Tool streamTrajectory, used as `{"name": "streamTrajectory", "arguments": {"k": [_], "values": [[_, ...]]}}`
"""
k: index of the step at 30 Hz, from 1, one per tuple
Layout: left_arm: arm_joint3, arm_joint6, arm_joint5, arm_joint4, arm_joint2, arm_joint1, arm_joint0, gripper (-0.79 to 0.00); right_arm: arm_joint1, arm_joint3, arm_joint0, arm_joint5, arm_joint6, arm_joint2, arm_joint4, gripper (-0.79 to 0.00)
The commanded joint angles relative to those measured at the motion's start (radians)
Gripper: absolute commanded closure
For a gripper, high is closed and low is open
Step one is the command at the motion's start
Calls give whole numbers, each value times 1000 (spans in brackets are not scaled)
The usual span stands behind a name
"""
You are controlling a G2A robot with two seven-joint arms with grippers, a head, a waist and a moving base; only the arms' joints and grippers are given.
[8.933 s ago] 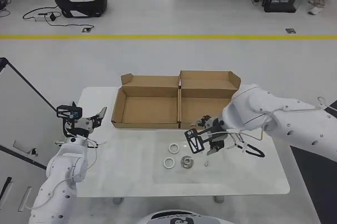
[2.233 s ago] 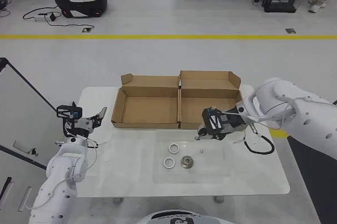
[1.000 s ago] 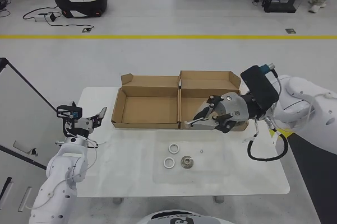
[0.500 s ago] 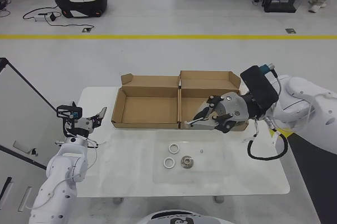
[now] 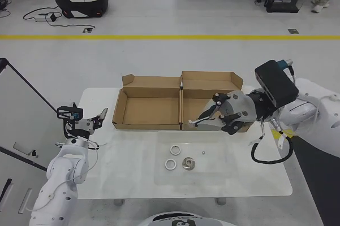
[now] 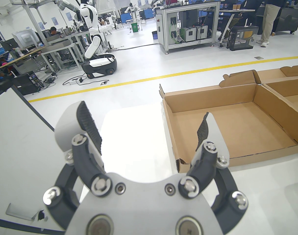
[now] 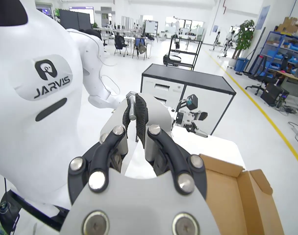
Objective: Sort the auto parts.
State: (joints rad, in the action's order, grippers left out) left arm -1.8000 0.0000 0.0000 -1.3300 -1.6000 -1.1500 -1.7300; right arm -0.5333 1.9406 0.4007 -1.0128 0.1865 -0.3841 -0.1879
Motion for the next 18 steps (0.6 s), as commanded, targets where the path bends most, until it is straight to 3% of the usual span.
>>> {"name": "streamTrajectory", "arguments": {"k": [1,18], "values": [[0,0,0,0,0,0,0,-785,-5,22,19,1,35,-17,-13,0],[0,0,0,0,0,0,0,-785,-92,146,147,1,429,-105,-136,0]]}}
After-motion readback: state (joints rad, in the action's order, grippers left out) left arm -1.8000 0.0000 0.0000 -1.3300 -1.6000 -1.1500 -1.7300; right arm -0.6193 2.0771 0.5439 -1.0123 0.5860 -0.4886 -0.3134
